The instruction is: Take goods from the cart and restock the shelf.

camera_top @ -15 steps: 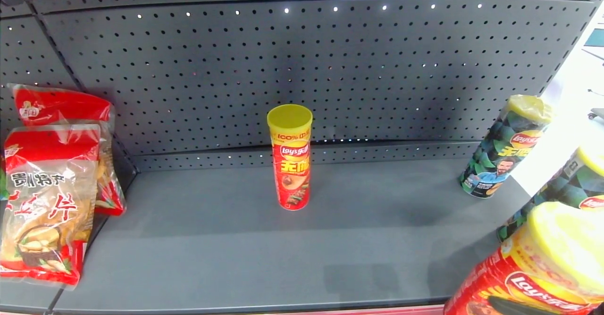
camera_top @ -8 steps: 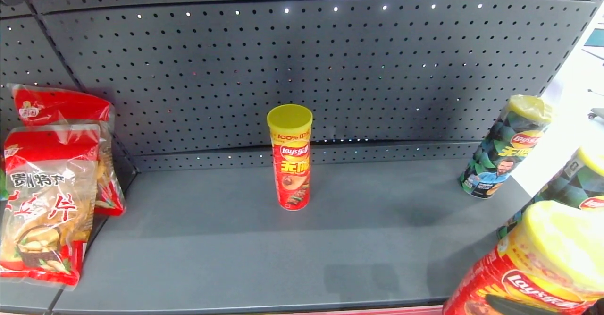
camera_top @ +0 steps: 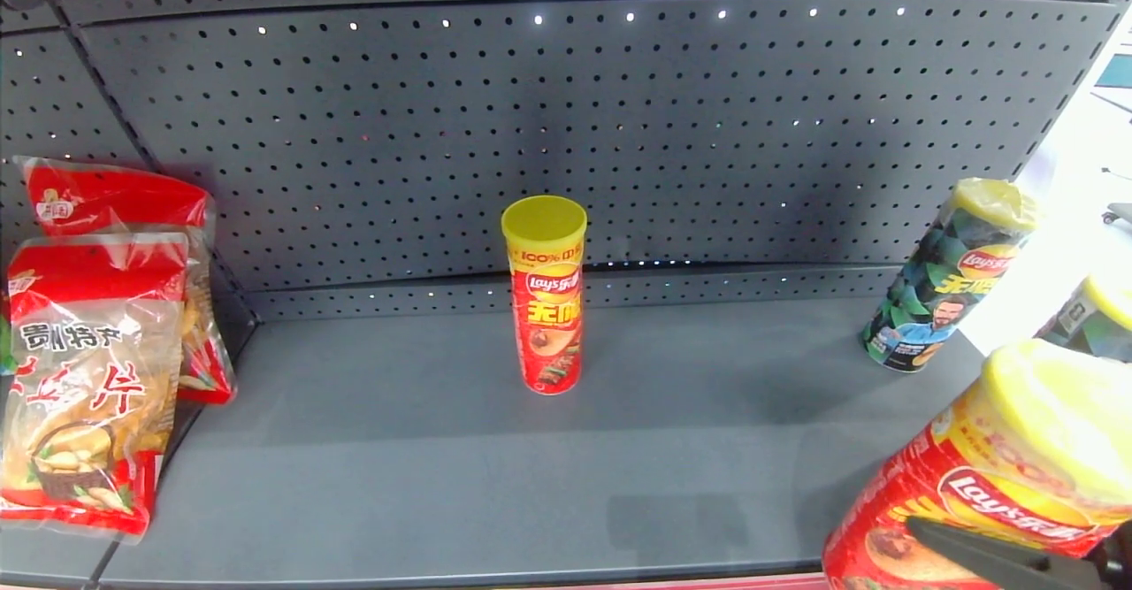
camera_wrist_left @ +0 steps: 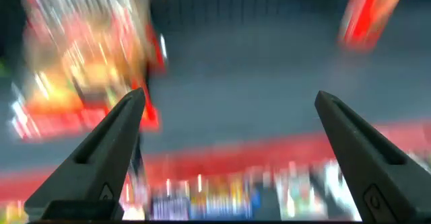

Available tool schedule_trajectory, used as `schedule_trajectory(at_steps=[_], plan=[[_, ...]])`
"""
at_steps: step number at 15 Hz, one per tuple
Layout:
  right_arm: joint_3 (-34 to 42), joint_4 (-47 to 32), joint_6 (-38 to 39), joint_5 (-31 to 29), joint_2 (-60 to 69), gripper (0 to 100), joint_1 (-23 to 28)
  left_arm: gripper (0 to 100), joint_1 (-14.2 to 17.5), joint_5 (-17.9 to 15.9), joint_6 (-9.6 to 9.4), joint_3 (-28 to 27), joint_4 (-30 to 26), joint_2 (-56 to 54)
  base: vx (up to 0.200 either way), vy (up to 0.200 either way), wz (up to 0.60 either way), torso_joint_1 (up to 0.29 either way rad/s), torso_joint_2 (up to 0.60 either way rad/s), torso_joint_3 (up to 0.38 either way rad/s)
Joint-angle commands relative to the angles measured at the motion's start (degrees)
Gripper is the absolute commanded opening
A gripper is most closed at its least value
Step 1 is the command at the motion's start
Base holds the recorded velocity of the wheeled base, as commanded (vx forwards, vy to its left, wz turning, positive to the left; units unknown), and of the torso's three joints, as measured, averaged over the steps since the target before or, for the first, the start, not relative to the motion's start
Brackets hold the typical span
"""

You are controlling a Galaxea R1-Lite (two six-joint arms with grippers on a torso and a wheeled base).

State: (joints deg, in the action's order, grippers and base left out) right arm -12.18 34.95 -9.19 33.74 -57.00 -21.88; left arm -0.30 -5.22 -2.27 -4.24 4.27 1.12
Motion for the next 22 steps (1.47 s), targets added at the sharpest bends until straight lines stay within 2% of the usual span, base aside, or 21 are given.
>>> schedule_trajectory(at_steps=[1, 2, 3, 4, 5, 6, 7, 8, 9, 10, 11, 13, 14, 15, 16, 17, 18, 19, 20, 21, 22], plan=[[-0.2, 0.0, 0.0, 0.0, -0.7, 0, -0.2, 100, -4.3, -4.4, 2.71, -16.5, 12.3, 18.0, 0.0, 0.0, 0.0, 0.0, 0.0, 0.0], [-0.2, 0.0, 0.0, 0.1, -0.8, 0, -0.4, 100, -7.3, -8.3, 8.51, -18.4, 12.5, 22.3, 0.0, 0.0, 0.0, 0.0, 0.0, 0.0], [-0.5, 0.0, 0.0, 0.1, -1.1, 0, -0.9, 100, -10.2, -13.0, 10.35, -17.2, 10.7, 26.1, 0.0, 0.0, 0.0, 0.0, 0.0, 0.0], [-0.5, 0.0, -0.1, 0.0, -1.1, 0, -1.1, 100, -11.4, -15.3, 10.88, -18.1, 10.2, 29.6, 0.0, 0.0, 0.0, 0.0, 0.0, 0.0], [-0.7, 0.0, -0.1, 0.1, -1.4, 0, -1.3, 100, -11.8, -16.9, 13.17, -20.9, 11.8, 37.4, 0.0, 0.0, 0.0, 0.0, 0.0, 0.0], [-0.6, 0.0, -0.2, 0.0, -1.6, 0, -1.3, 100, -13.3, -24.6, 17.38, -23.1, 14.2, 42.1, 0.0, 0.0, 0.0, 0.0, 0.0, 0.0], [-0.5, 0.0, -0.2, 0.0, -1.6, 0, -1.4, 100, -13.5, -30.4, 19.85, -23.2, 14.6, 43.4, 0.0, 0.0, 0.0, 0.0, 0.0, 0.0], [-0.2, 0.0, -0.2, 0.0, -1.5, 0, -1.8, 100, -13.5, -38.6, 20.9, -19.9, 14.5, 44.2, 0.0, 0.0, 0.0, 0.0, 0.0, 0.0], [-0.3, 0.0, -0.2, 0.0, -1.5, 0, -1.8, 100, -13.5, -40.9, 20.2, -16.6, 15.2, 47.2, 0.0, 0.0, 0.0, 0.0, 0.0, 0.0], [-0.7, 0.0, -0.1, 0.0, -1.7, 0, -1.8, 100, -13.1, -41.1, 17.21, -14.7, 18.0, 52.6, 0.0, 0.0, 0.0, 0.0, 0.0, 0.0], [-0.7, 0.0, -0.1, 0.0, -1.9, 0, -1.9, 100, -11.3, -41.5, 13.61, -13.9, 23.7, 60.5, 0.0, 0.0, 0.0, 0.0, 0.0, 0.0], [-0.7, 0.0, -0.2, 0.0, -2.4, 0, -2.5, 100, -8.8, -43.4, 10.44, -13.3, 44.9, 77.4, 0.0, 0.0, 0.0, 0.0, 0.0, 0.0], [-0.7, 0.0, -0.1, 0.0, -2.2, 0, -2.6, 100, -8.0, -44.1, 9.21, -13.1, 51.0, 81.9, 0.0, 0.0, 0.0, 0.0, 0.0, 0.0], [-0.7, 0.0, -0.1, 0.0, -1.9, 0, -2.7, 100, -6.7, -48.0, 1.04, -10.7, 66.4, 93.8, 0.0, 0.0, 0.0, 0.0, 0.0, 0.0], [-0.7, 0.0, -0.2, 0.0, -1.7, 0, -2.7, 100, -6.7, -52.8, -5.03, -8.1, 74.2, 100.1, 0.0, 0.0, 0.0, 0.0, 0.0, 0.0], [-0.7, 0.0, -0.2, 0.0, -1.6, 0, -2.8, 100, -8.2, -54.8, -5.29, -5.0, 76.7, 101.7, 0.0, 0.0, 0.0, 0.0, 0.0, 0.0], [-0.7, 0.0, -0.2, 0.0, -1.6, 0, -2.9, 100, -10.1, -54.5, -3.53, -4.6, 77.1, 100.2, 0.0, 0.0, 0.0, 0.0, 0.0, 0.0], [-0.8, 0.1, -0.1, 0.0, -1.5, 0, -3.0, 100, -9.0, -54.7, -3.27, -6.3, 77.9, 99.4, 0.0, 0.0, 0.0, 0.0, 0.0, 0.0], [-1.2, 0.1, -0.2, 0.0, -1.7, 0, -3.6, 100, -6.4, -55.3, -3.45, -8.4, 78.0, 100.3, 0.0, 0.0, 0.0, 0.0, 0.0, 0.0], [-1.8, 0.1, -0.2, -0.1, -1.9, 0, -4.5, 100, -3.9, -57.1, -5.29, -12.4, 77.6, 103.6, 0.0, 0.0, 0.0, 0.0, 0.0, 0.0], [-2.3, 0.0, -0.1, -0.1, -1.9, 0, -4.5, 100, -3.4, -57.8, -6.08, -14.6, 76.9, 105.2, 0.0, 0.0, 0.0, 0.0, 0.0, 0.0]])
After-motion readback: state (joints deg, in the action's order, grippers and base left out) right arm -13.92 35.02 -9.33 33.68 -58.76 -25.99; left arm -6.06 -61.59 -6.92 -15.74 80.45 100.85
